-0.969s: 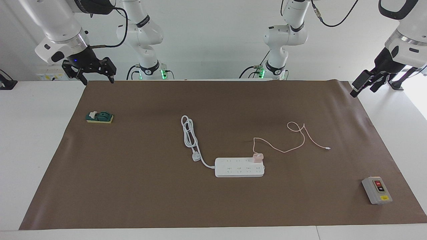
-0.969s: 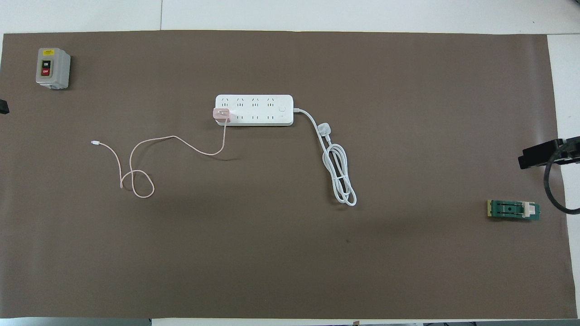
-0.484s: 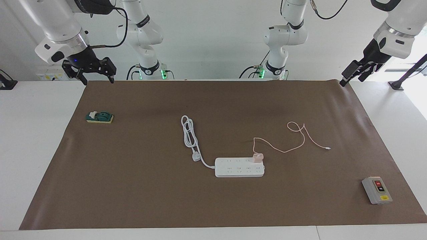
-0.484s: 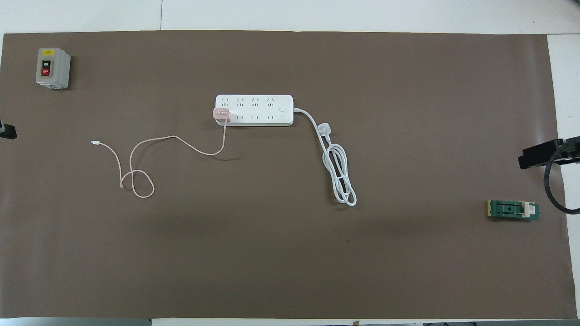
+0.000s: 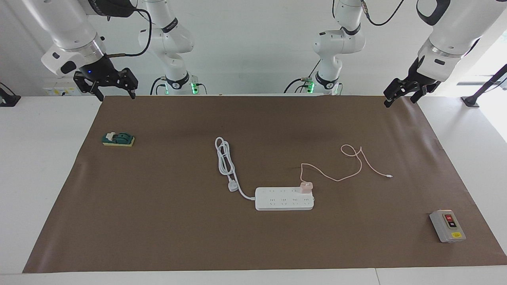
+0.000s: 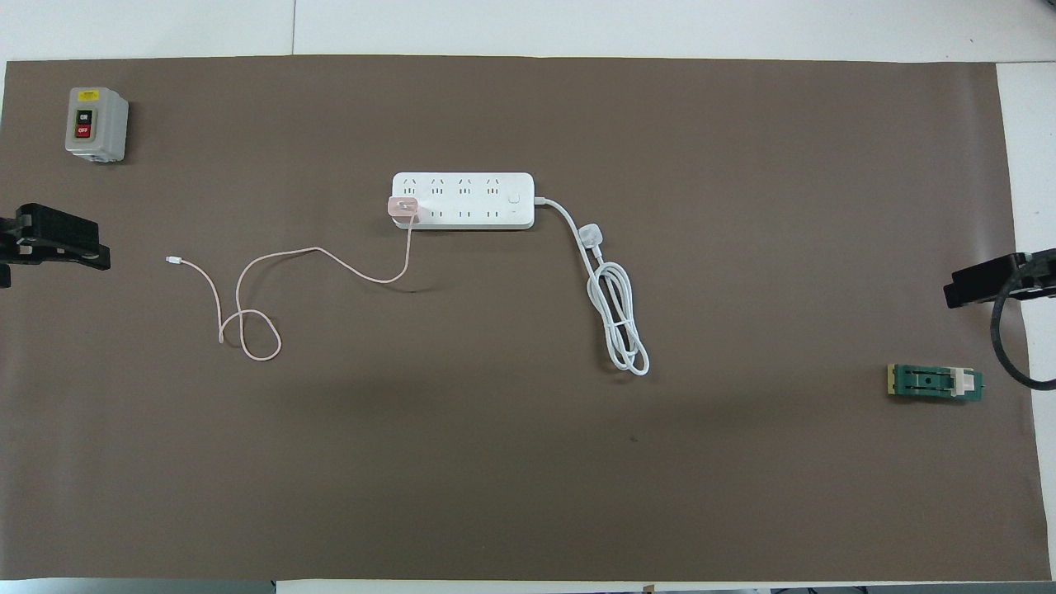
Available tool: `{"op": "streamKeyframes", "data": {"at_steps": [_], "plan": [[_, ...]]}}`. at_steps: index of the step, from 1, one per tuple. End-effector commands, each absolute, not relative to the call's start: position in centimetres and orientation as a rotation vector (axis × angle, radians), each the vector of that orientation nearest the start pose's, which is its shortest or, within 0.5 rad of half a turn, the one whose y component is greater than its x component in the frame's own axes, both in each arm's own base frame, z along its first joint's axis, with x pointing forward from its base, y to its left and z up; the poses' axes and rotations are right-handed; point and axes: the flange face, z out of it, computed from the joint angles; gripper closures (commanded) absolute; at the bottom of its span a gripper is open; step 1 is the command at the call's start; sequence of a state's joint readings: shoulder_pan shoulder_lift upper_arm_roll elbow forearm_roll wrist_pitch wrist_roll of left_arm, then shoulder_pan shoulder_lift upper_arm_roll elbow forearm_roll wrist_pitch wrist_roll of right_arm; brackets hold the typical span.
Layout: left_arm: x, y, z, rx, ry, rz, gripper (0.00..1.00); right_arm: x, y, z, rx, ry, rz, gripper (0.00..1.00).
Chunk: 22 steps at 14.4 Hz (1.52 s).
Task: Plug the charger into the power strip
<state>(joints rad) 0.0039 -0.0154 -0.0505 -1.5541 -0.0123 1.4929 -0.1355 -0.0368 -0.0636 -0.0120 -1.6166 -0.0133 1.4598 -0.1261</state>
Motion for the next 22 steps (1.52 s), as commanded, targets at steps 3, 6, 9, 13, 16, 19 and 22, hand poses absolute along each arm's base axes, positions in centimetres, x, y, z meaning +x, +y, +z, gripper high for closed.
{"op": "streamKeyframes", "data": {"at_steps": [3, 6, 9, 13, 16, 19, 22], "plan": [[53.5, -4.2, 61.9, -3.122, 0.093, 0.1, 0.0, 51.9, -3.1, 63.0, -3.145, -0.102, 0.152, 0.0], [53.4, -5.1, 61.6, -3.125, 0.117, 0.1, 0.0, 51.9, -3.1, 63.0, -3.145, -0.102, 0.152, 0.0], [53.1, -5.8, 61.5, -3.128, 0.117, 0.11, 0.0, 51.9, -3.1, 62.9, -3.144, -0.102, 0.154, 0.0], [52.8, -7.1, 61.9, -3.129, 0.118, 0.095, 0.0, 51.9, -3.1, 63.0, -3.145, -0.102, 0.152, 0.0], [52.7, -7.0, 61.8, -3.128, 0.105, 0.105, 0.0, 51.9, -3.1, 63.0, -3.145, -0.104, 0.152, 0.0], [52.9, -7.0, 62.2, -3.132, 0.091, 0.086, 0.0, 51.9, -3.1, 62.9, -3.145, -0.095, 0.151, 0.0], [53.1, -6.8, 62.4, -3.135, 0.086, 0.058, 0.0, 51.9, -3.2, 63.0, -3.145, -0.1, 0.149, 0.0]]}}
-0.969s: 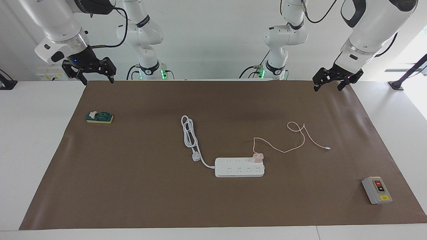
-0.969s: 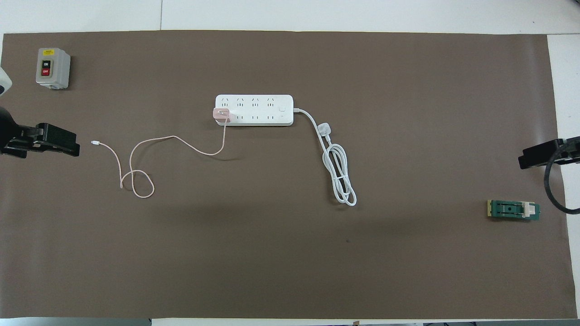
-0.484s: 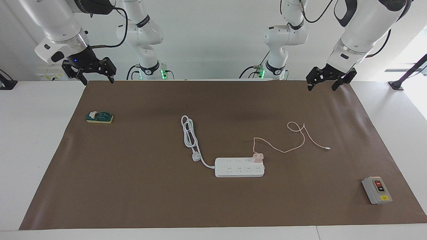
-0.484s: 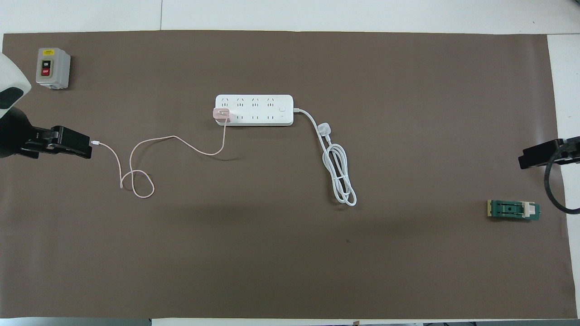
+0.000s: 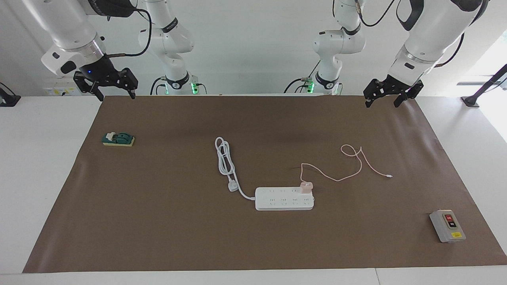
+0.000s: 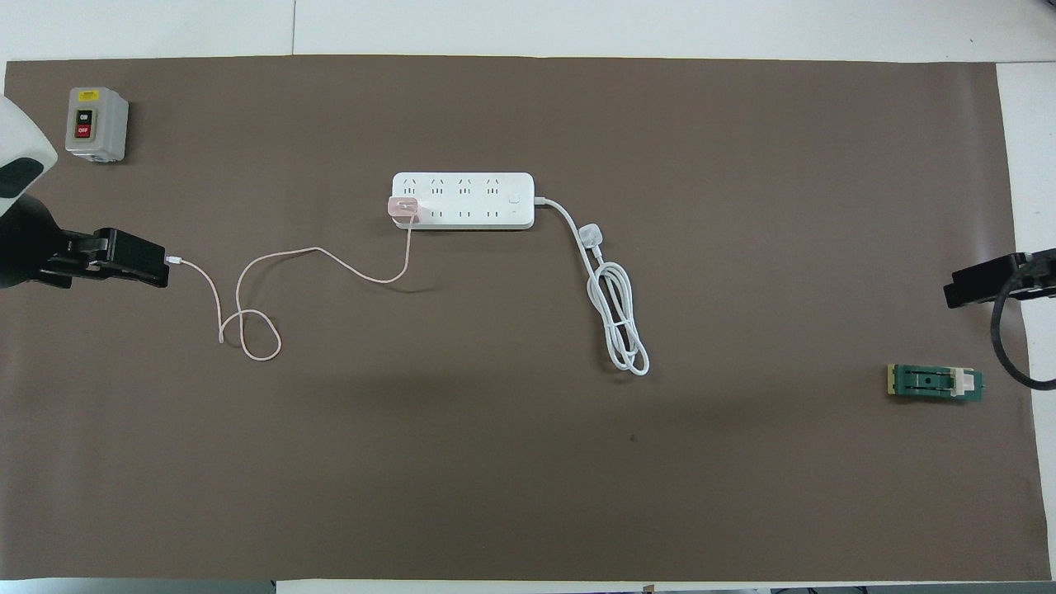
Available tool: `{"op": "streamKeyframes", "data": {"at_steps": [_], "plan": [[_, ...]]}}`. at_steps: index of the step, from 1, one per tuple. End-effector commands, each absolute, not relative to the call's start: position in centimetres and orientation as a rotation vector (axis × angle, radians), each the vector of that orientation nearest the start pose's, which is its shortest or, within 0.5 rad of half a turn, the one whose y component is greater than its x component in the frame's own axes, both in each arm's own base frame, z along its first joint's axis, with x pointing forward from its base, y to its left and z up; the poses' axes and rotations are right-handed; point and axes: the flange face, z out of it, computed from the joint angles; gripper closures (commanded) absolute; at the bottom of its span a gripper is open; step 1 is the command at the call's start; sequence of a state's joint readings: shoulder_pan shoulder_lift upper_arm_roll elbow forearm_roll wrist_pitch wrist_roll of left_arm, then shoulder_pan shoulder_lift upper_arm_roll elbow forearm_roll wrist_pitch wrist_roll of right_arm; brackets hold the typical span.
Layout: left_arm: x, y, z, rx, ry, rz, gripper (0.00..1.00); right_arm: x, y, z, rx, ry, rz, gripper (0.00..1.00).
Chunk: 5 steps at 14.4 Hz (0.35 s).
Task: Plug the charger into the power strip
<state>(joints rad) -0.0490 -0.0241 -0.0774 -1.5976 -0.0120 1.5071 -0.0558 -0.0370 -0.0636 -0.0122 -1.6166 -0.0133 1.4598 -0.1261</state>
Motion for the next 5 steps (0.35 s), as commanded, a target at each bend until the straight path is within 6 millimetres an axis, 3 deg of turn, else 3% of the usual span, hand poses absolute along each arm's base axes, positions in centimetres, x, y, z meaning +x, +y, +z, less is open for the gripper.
{"op": "streamKeyframes", "data": {"at_steps": [1, 5], "plan": [[53.13, -6.82, 62.37, -3.135, 0.086, 0.057, 0.0, 51.93, -3.23, 62.99, -3.145, -0.097, 0.149, 0.0], [53.17, -6.82, 62.24, -3.134, 0.041, 0.067, 0.0, 51.93, -3.23, 62.99, -3.145, -0.097, 0.149, 0.0]]}}
